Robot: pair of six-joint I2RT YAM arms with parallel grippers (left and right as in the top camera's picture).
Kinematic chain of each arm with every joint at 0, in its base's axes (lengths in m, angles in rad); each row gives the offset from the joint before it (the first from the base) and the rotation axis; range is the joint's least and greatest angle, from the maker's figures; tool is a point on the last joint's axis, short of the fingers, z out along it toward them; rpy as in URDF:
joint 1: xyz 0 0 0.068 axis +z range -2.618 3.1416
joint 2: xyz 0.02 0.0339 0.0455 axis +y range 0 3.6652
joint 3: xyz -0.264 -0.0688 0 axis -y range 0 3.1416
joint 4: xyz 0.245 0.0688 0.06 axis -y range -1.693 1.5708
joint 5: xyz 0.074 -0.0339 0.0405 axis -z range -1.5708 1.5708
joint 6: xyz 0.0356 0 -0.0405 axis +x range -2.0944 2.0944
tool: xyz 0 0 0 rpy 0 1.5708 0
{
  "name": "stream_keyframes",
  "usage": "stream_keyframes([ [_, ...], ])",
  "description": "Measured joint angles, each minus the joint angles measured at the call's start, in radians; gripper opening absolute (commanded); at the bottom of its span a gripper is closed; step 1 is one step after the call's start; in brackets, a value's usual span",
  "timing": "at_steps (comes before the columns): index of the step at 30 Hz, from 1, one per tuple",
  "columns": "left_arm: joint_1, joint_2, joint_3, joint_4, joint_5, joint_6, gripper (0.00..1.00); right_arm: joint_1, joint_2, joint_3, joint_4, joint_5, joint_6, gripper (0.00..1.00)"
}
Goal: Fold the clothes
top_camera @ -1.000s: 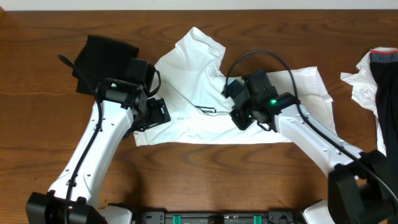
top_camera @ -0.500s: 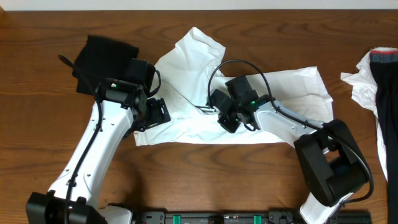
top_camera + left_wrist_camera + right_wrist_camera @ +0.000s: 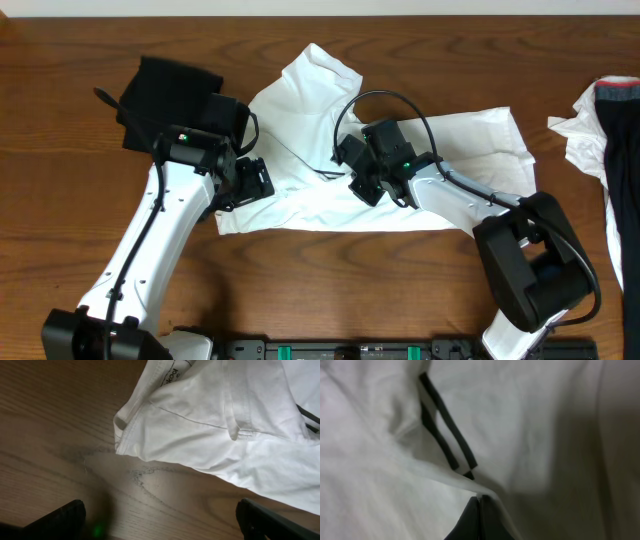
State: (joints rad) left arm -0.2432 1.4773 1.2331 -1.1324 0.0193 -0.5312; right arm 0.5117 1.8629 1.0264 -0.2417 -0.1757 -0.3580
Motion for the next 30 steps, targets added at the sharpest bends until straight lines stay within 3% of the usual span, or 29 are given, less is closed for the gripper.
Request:
stream_keyframes([
  [2,0.000,0.000,0.000,0.000,0.000,0.000,0.98,-0.003,-0.014,0.000,-0.003,0.023,0.047,0.03],
  [4,0.000,0.000,0.000,0.000,0.000,0.000,0.98,-0.016,-0.064,0.000,-0.027,0.066,0.116,0.17],
  [6,0.000,0.000,0.000,-0.001,0.000,0.000,0.98,-0.044,-0.138,0.000,-0.071,0.112,0.193,0.22],
  [11,0.000,0.000,0.000,0.000,0.000,0.000,0.98,-0.183,-0.326,0.012,-0.286,0.219,0.309,0.16],
  [16,0.000,0.000,0.000,0.000,0.000,0.000,0.98,-0.362,-0.330,0.009,-0.472,0.264,0.392,0.06],
  [22,0.000,0.000,0.000,0.000,0.000,0.000,0.98,-0.513,-0.280,-0.020,-0.486,0.282,0.428,0.04],
  [30,0.000,0.000,0.000,0.000,0.000,0.000,0.98,-0.603,-0.160,-0.079,-0.426,0.284,0.458,0.02],
])
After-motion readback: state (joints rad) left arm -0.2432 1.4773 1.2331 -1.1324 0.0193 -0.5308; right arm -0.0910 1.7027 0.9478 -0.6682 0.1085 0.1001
